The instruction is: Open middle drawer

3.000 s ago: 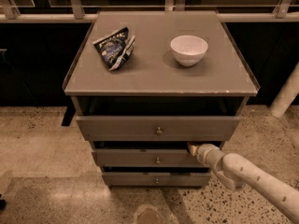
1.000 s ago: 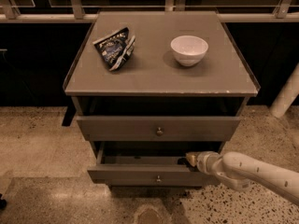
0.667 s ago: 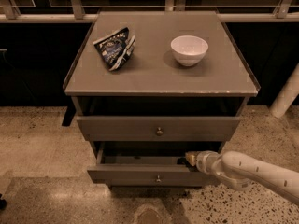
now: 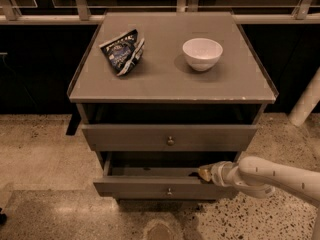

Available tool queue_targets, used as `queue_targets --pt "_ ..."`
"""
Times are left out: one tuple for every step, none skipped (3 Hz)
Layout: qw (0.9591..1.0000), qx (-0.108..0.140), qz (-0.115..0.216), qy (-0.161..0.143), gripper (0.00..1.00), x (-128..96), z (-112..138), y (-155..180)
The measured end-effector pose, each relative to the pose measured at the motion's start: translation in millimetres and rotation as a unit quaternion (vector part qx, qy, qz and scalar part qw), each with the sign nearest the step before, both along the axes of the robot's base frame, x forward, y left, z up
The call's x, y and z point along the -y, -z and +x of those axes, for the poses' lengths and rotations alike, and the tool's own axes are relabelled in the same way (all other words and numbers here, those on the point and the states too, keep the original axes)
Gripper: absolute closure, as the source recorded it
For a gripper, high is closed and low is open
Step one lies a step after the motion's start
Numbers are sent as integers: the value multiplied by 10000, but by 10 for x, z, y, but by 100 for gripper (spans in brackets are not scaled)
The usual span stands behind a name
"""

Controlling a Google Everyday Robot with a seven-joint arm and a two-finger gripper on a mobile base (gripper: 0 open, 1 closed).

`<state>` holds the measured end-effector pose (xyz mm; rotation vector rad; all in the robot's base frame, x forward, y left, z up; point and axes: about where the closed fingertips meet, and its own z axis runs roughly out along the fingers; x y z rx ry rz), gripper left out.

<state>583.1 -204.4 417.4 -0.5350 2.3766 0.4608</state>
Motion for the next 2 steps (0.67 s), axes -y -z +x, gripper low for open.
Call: queue_targets --pt "9987 -275 109 -425 100 -17 -343 48" --pt "9976 -384 327 -472 100 -38 -627 54"
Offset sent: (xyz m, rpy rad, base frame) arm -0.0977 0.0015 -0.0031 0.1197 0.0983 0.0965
